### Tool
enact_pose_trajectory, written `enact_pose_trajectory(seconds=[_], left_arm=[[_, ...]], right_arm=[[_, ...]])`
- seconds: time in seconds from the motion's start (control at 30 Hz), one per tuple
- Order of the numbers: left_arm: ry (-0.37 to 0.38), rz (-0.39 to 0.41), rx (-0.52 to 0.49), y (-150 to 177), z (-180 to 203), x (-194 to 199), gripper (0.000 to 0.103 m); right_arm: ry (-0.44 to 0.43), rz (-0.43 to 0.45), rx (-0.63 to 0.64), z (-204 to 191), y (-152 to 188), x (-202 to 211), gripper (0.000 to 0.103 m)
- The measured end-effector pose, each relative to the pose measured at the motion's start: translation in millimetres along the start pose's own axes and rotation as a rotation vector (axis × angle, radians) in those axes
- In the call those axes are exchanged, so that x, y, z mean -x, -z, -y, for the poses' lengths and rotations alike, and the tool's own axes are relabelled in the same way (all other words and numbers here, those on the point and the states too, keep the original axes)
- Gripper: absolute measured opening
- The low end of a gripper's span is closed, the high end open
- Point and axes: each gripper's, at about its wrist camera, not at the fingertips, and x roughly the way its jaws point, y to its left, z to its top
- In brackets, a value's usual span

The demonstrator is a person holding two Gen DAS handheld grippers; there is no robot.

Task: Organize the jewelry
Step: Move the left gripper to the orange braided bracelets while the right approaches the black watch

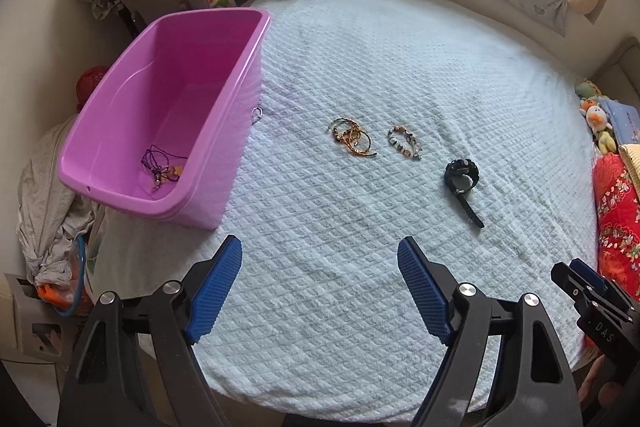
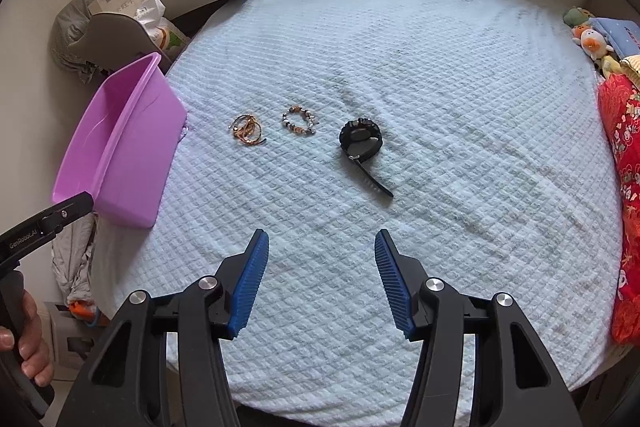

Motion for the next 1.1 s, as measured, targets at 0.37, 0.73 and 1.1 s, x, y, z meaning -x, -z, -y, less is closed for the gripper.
enact_pose_trajectory(seconds=[0.37, 0.73, 1.1], left_arm=[[0.0, -0.025, -0.018, -41, 9, -112, 0.079], [-0.022, 0.021, 0.002, -52, 35, -214, 0.079], [-0.025, 0.054, 0.073, -65, 43, -266, 0.079]], right_arm=[[0.088, 0.03, -0.069, 16, -38, -84, 0.056], [0.093, 0.018, -0.011, 36, -49, -196, 0.057], [0.063, 0.039, 0.001, 41, -57, -236, 0.057]])
